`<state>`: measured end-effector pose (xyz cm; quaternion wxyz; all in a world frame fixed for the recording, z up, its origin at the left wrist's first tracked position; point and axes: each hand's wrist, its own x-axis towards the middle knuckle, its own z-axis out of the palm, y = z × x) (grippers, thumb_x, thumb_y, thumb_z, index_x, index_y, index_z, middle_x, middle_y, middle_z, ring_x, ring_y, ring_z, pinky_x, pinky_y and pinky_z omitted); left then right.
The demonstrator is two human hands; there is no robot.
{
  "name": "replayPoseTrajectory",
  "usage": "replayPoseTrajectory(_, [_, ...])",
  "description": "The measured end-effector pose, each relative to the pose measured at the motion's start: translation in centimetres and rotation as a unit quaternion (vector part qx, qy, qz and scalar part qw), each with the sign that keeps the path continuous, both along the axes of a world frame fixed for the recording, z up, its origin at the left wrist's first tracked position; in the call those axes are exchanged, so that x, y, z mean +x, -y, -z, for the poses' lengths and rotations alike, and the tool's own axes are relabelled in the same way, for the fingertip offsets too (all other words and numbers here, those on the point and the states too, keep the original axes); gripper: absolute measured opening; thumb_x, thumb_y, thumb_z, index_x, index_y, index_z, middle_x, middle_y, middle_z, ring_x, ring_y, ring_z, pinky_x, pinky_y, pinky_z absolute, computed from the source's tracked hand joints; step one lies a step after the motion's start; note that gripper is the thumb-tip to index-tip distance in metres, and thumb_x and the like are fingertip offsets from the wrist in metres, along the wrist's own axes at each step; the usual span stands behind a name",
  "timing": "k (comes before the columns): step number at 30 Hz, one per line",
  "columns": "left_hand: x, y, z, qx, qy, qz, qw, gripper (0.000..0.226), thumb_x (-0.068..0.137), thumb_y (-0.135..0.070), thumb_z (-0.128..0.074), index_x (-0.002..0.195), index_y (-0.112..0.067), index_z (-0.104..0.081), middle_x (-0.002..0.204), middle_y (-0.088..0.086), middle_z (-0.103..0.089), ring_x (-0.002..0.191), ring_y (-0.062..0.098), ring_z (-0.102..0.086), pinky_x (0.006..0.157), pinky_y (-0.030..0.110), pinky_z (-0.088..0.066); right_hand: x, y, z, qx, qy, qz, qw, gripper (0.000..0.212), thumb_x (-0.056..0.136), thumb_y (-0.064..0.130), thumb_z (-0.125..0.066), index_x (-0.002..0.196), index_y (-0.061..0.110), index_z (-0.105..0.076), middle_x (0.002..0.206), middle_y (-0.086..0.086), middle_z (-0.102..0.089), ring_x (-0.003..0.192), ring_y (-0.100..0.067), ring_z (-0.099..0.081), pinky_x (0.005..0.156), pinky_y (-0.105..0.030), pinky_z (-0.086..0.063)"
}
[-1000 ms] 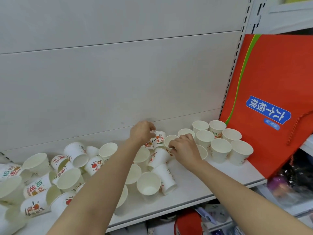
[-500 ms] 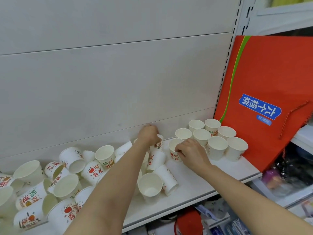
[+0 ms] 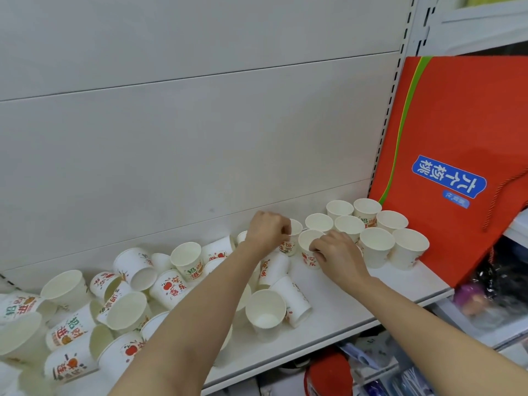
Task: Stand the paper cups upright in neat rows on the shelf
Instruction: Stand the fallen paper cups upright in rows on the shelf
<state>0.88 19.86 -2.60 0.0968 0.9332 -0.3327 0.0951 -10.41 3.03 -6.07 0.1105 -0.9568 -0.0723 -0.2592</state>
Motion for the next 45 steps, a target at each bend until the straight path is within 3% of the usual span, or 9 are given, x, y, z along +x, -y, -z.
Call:
replayPoseTrajectory(6, [0.5,-2.2,-1.5,0.003,-0.013,0.029,0.999,0.029,0.086,-0.034,-0.069,0.114,-0.027,-0.068,0.115,-0.007,-0.067,0.111,0.017,-0.055,0.088,0.030,-0.041,-0.4,-0.8,-0.6,0.010,0.007,-0.002,1.000,0.024,0.062,0.016,-0.087,0.077,0.017,-0.069,0.073,0.002,-0.066,0.073,-0.026,-0.060,0.065,-0.033,-0.045])
replayPoseTrajectory(10, [2.8,-6.3,-2.7,0.152,-0.032,0.057,0.986,0.033,0.088,-0.026,-0.067,0.120,-0.030,-0.066,0.119,-0.004,-0.065,0.116,0.020,-0.049,0.094,0.031,-0.040,-0.1,-2.2,-0.9,0.025,0.039,-0.031,0.998,0.023,0.068,0.016,-0.083,0.085,0.015,-0.069,0.083,0.001,-0.067,0.079,-0.027,-0.060,0.069,-0.036,-0.046])
replayPoseTrajectory(14, [2.9,-5.3,-1.6,0.271,-0.073,0.045,0.959,0.043,0.089,-0.038,-0.065,0.131,-0.033,-0.056,0.137,-0.004,-0.049,0.124,0.023,-0.045,0.095,0.033,-0.042,0.4,-3.6,-1.0,0.014,0.034,-0.068,0.997,0.017,0.071,0.017,-0.079,0.085,0.016,-0.068,0.082,0.003,-0.065,0.080,-0.025,-0.058,0.069,-0.033,-0.042])
replayPoseTrajectory(17, [3.2,-4.5,-1.1,0.231,-0.117,-0.008,0.966,0.055,0.085,-0.043,-0.069,0.134,-0.026,-0.052,0.134,0.000,-0.052,0.120,0.025,-0.051,0.093,0.035,-0.046,0.9,-4.1,-1.3,0.015,0.002,-0.095,0.995,0.013,0.075,0.019,-0.072,0.087,0.016,-0.068,0.083,0.002,-0.066,0.081,-0.026,-0.058,0.070,-0.036,-0.049])
replayPoseTrajectory(20, [3.3,-4.2,-0.7,0.168,-0.171,-0.067,0.968,0.063,0.082,-0.040,-0.074,0.136,-0.017,-0.051,0.131,0.004,-0.057,0.118,0.026,-0.055,0.095,0.036,-0.047,1.3,-5.0,-1.8,0.003,-0.080,-0.079,0.994,0.023,0.085,0.026,-0.065,0.106,0.015,-0.066,0.099,0.000,-0.066,0.099,-0.026,-0.055,0.084,-0.035,-0.044])
replayPoseTrajectory(25, [3.5,-4.7,-2.1,0.007,-0.169,-0.130,0.977,0.025,0.078,-0.015,-0.076,0.102,-0.022,-0.073,0.106,-0.005,-0.071,0.101,0.016,-0.065,0.087,0.034,-0.055,1.8,-5.2,-1.7,0.009,-0.139,-0.046,0.989,0.033,0.092,0.033,-0.055,0.120,0.017,-0.060,0.116,-0.001,-0.063,0.113,-0.021,-0.047,0.087,-0.031,-0.038])
replayPoseTrajectory(33, [0.2,-5.4,-1.2,-0.028,-0.029,-0.134,0.990,0.013,0.082,-0.026,-0.065,0.093,-0.026,-0.072,0.096,-0.007,-0.072,0.094,0.019,-0.063,0.072,0.030,-0.049,3.2,-7.1,-2.3,0.037,-0.212,-0.027,0.976,0.030,0.087,0.042,-0.059,0.105,0.018,-0.067,0.100,-0.006,-0.064,0.103,-0.023,-0.052,0.076,-0.035,-0.047])
replayPoseTrajectory(38, [-0.6,-6.1,-0.5,-0.048,-0.051,-0.147,0.987,0.013,0.081,-0.026,-0.068,0.093,-0.028,-0.072,0.094,-0.009,-0.073,0.094,0.017,-0.064,0.073,0.030,-0.049,3.4,-7.7,-2.6,0.160,-0.251,-0.011,0.955,0.006,0.078,0.026,-0.070,0.084,0.024,-0.069,0.088,0.007,-0.069,0.089,-0.015,-0.063,0.074,-0.033,-0.053])
replayPoseTrajectory(45, [-1.2,-6.8,-1.3,-0.046,-0.062,-0.159,0.984,0.016,0.081,-0.024,-0.070,0.096,-0.029,-0.073,0.095,-0.011,-0.073,0.094,0.014,-0.064,0.073,0.028,-0.048,2.7,-6.3,-4.8,0.213,-0.207,-0.033,0.954,0.016,0.071,0.010,-0.076,0.083,0.021,-0.074,0.073,0.010,-0.064,0.081,-0.011,-0.065,0.077,-0.028,-0.052])
